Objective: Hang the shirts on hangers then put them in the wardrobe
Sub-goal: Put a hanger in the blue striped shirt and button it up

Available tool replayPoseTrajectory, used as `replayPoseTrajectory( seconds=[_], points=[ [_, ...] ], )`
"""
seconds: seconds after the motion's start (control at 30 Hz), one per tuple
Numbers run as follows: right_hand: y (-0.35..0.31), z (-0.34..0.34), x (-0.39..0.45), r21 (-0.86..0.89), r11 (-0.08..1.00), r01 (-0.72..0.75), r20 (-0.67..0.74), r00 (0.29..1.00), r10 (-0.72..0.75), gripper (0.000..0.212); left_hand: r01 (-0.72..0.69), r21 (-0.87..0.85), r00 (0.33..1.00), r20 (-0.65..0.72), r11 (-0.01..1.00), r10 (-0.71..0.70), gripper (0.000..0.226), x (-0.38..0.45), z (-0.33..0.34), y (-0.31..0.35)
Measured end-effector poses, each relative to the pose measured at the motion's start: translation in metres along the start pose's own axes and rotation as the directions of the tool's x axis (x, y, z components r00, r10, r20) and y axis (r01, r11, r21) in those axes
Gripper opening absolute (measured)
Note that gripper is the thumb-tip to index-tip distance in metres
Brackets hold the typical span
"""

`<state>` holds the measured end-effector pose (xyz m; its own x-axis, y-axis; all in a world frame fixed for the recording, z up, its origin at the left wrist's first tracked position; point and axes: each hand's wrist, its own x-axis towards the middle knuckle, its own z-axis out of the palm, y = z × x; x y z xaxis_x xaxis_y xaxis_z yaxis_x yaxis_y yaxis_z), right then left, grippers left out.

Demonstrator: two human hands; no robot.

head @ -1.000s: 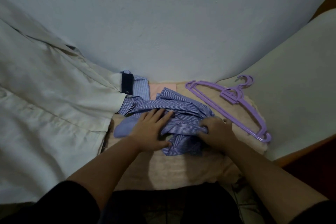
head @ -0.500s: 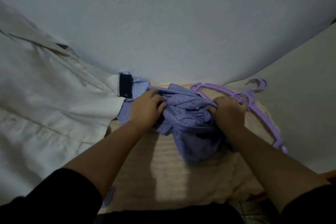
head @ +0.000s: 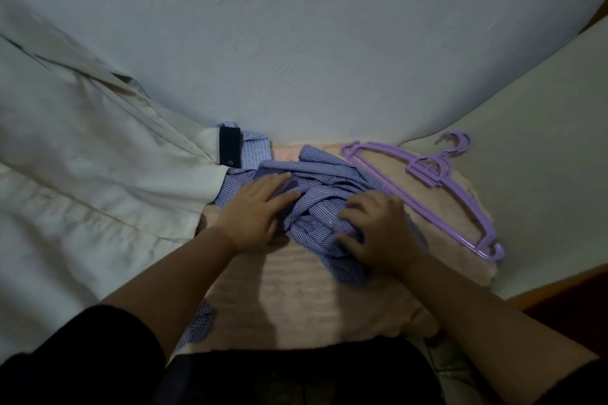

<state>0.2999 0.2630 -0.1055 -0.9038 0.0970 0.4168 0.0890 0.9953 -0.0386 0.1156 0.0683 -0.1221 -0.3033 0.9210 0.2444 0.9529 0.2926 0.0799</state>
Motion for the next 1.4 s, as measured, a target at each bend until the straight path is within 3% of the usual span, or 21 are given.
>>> replayPoseTrajectory(
  seconds=[0.13, 0.23, 0.3, 0.43, 0.5, 0.6, 0.7, 0.77, 0.9, 1.0, 1.07, 1.17, 1.27, 1.4],
  points=[
    [-0.028, 0.012, -0.007, -0.081, 0.993, 0.086, 0.167, 0.983, -0.071, 0.05, 0.055, 0.052, 0.992, 0.112, 0.997, -0.06, 0.064, -0.011, -0.008, 0.007],
    [-0.037, 0.015, -0.002, -0.13, 0.984, 0.119, 0.228, 0.97, -0.087, 0.022, 0.056, 0.032, 0.991, 0.12, 0.998, -0.059, 0.061, -0.01, -0.015, 0.012],
    [-0.034, 0.008, 0.006, -0.031, 0.999, 0.023, 0.226, 0.974, -0.015, 0.018, 0.049, -0.025, 0.993, 0.109, 0.998, -0.046, 0.061, -0.005, -0.02, 0.015],
    [-0.02, -0.03, 0.034, 0.188, 0.962, -0.196, 0.152, 0.974, 0.169, 0.031, 0.097, -0.202, 0.99, 0.117, 0.974, -0.074, 0.064, 0.016, -0.044, 0.027],
    [-0.015, -0.053, 0.043, 0.297, 0.92, -0.254, 0.13, 0.966, 0.224, 0.022, 0.151, -0.303, 0.985, 0.125, 0.941, -0.118, 0.048, 0.033, -0.062, 0.038],
    [-0.007, -0.083, 0.053, 0.508, 0.804, -0.309, 0.083, 0.947, 0.311, 0.014, 0.28, -0.507, 0.96, 0.139, 0.815, -0.243, 0.015, 0.054, -0.092, 0.056],
    [0.002, -0.111, 0.061, 0.584, 0.744, -0.326, 0.09, 0.936, 0.34, 0.011, 0.343, -0.647, 0.935, 0.164, 0.681, -0.315, 0.027, 0.065, -0.122, 0.063],
    [0.003, -0.128, 0.064, 0.592, 0.738, -0.325, 0.132, 0.942, 0.309, 0.013, 0.346, -0.654, 0.934, 0.175, 0.672, -0.31, 0.038, 0.069, -0.138, 0.069],
    [-0.001, -0.152, 0.062, 0.553, 0.771, -0.316, 0.192, 0.949, 0.251, 0.025, 0.35, -0.605, 0.936, 0.202, 0.715, -0.287, 0.027, 0.073, -0.148, 0.087],
    [0.002, -0.164, 0.055, 0.542, 0.787, -0.294, 0.128, 0.955, 0.268, 0.024, 0.374, -0.587, 0.922, 0.32, 0.718, -0.218, 0.036, 0.072, -0.143, 0.096],
    [0.005, -0.17, 0.049, 0.552, 0.779, -0.297, 0.091, 0.95, 0.297, 0.026, 0.356, -0.548, 0.92, 0.349, 0.757, -0.18, 0.027, 0.072, -0.139, 0.104],
    [0.008, -0.179, 0.043, 0.558, 0.768, -0.315, 0.067, 0.939, 0.336, 0.025, 0.319, -0.506, 0.937, 0.295, 0.801, -0.187, 0.009, 0.073, -0.137, 0.114],
    [0.01, -0.185, 0.039, 0.536, 0.775, -0.334, 0.013, 0.922, 0.388, 0.019, 0.324, -0.542, 0.946, 0.204, 0.776, -0.253, 0.023, 0.075, -0.144, 0.116],
    [0.01, -0.183, 0.035, 0.626, 0.665, -0.408, 0.055, 0.873, 0.484, 0.018, 0.318, -0.577, 0.947, 0.164, 0.752, -0.275, 0.012, 0.074, -0.155, 0.114]
  ],
)
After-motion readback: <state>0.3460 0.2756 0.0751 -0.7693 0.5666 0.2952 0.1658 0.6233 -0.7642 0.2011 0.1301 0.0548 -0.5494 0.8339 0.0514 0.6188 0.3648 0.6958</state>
